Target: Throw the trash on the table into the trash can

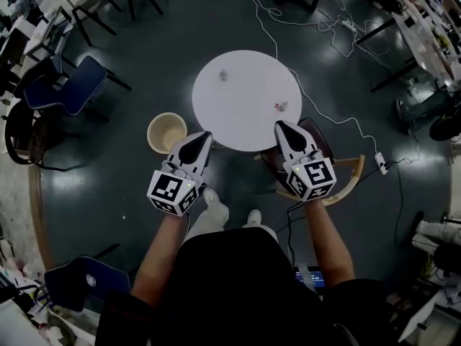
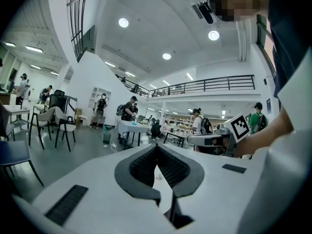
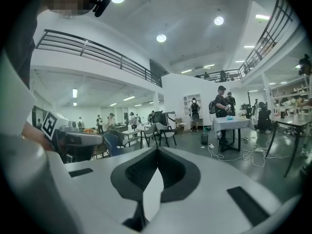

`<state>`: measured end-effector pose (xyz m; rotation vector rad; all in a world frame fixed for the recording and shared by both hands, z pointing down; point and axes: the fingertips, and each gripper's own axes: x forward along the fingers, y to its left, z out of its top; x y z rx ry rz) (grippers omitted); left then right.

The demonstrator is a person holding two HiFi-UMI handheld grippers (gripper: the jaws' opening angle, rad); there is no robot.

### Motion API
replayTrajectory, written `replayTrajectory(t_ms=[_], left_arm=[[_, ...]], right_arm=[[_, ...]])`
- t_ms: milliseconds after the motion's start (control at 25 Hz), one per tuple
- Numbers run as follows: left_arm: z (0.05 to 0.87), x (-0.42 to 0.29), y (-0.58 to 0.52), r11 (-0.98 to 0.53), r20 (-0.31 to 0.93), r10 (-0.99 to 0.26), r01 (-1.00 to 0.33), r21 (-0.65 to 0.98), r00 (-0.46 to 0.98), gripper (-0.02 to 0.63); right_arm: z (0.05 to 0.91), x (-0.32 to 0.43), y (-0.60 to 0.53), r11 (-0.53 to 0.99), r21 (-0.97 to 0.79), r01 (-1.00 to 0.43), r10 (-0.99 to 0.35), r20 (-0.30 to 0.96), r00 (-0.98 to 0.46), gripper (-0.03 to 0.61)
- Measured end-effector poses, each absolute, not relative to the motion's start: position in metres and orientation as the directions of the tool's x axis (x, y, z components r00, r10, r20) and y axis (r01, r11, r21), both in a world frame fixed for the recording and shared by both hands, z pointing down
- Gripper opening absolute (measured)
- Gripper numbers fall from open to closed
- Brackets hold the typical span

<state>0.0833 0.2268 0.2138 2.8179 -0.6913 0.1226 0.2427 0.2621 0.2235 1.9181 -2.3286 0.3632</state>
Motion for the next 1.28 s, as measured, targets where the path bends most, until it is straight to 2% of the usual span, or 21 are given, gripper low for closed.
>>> replayTrajectory(t_ms=[480,1120,1160,1240,1280], left_arm=[[0.240,0.080,0.173,-0.893,0.172,-0.344,-0.378,0.244,0.923,0.015],[0.304,0.174,0.140,-0.895,0.306,-0.282,-0.365,0.258,0.909,0.015],[0.311,0.180,0.137,-0.892,0.316,-0.280,-0.367,0.262,0.907,0.015],[0.325,0.192,0.131,-0.888,0.343,-0.275,-0.374,0.268,0.898,0.015],[0.332,0.197,0.129,-0.885,0.360,-0.274,-0.381,0.269,0.892,0.015]], right_arm=[[0.282,0.261,0.222,0.014,-0.108,-0.994,-0.928,0.368,-0.053,0.017],[0.415,0.395,0.185,-0.173,-0.114,-0.978,-0.824,0.561,0.080,0.018],[0.427,0.403,0.179,-0.181,-0.121,-0.976,-0.814,0.575,0.080,0.024],[0.453,0.418,0.167,-0.191,-0.144,-0.971,-0.794,0.605,0.067,0.126],[0.466,0.424,0.163,-0.197,-0.154,-0.968,-0.783,0.619,0.061,0.130]])
